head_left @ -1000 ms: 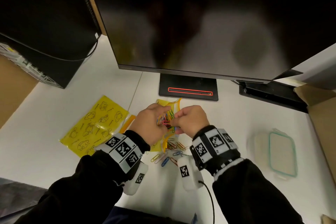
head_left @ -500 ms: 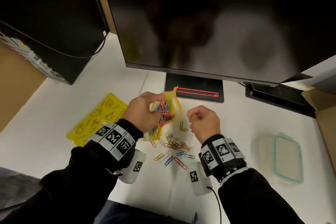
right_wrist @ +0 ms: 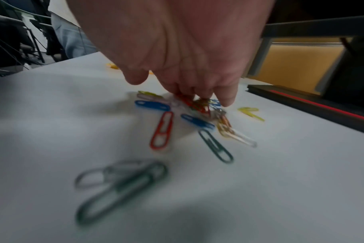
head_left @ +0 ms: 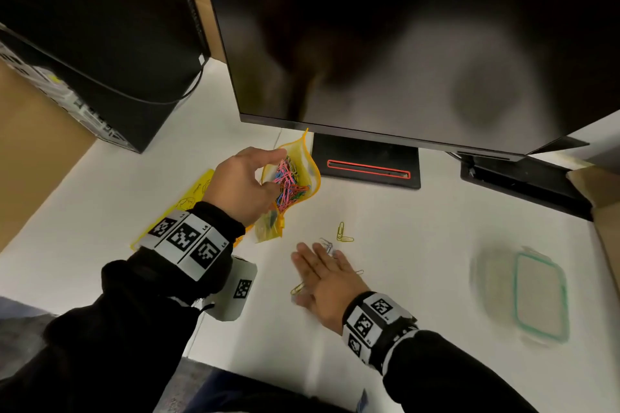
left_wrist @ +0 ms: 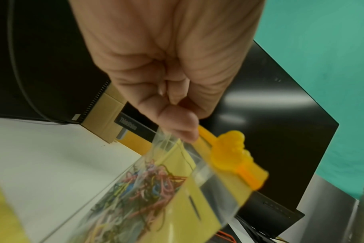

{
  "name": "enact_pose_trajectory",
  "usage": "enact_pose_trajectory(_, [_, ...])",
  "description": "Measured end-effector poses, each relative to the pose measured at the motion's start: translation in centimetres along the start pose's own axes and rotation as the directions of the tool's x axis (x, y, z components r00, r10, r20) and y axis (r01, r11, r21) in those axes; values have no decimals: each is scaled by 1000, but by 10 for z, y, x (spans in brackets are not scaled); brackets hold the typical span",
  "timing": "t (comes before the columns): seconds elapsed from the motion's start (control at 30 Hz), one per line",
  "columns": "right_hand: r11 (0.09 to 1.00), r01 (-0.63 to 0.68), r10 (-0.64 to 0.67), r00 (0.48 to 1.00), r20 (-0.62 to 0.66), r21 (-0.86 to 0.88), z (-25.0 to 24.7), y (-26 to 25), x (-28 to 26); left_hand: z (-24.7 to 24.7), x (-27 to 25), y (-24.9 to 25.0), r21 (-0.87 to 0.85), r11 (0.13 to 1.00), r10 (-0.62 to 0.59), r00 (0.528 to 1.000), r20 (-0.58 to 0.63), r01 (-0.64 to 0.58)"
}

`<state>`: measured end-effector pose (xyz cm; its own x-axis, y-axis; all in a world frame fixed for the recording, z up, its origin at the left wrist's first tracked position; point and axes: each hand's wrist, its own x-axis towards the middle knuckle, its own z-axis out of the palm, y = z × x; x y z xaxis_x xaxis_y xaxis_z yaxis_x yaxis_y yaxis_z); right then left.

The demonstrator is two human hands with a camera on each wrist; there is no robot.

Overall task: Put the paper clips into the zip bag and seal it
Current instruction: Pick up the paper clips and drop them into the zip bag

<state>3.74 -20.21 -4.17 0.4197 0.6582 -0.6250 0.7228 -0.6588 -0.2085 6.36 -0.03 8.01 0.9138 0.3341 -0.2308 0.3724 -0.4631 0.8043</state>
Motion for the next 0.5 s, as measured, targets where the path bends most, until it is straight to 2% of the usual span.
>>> enact_pose_trajectory(0.17, [996, -64, 69, 995, -76, 63, -3, 21, -21, 4, -5, -3, 10, 1000, -6, 1000, 28, 6])
enact_pose_trajectory(0.23, [977, -125, 146, 982, -117, 173, -15, 29, -17, 8, -6, -3, -5, 1000, 3, 999, 43, -3])
enact_pose_trajectory(0.33, [913, -201, 247, 965, -88, 355, -31, 43, -4, 14, -8, -2, -1, 1000, 2, 998, 70, -2])
enact_pose_trajectory(0.5, [948, -94, 135, 984, -117, 305, -22, 45, -7, 24, -11, 1, 25, 1000, 11, 992, 127, -14])
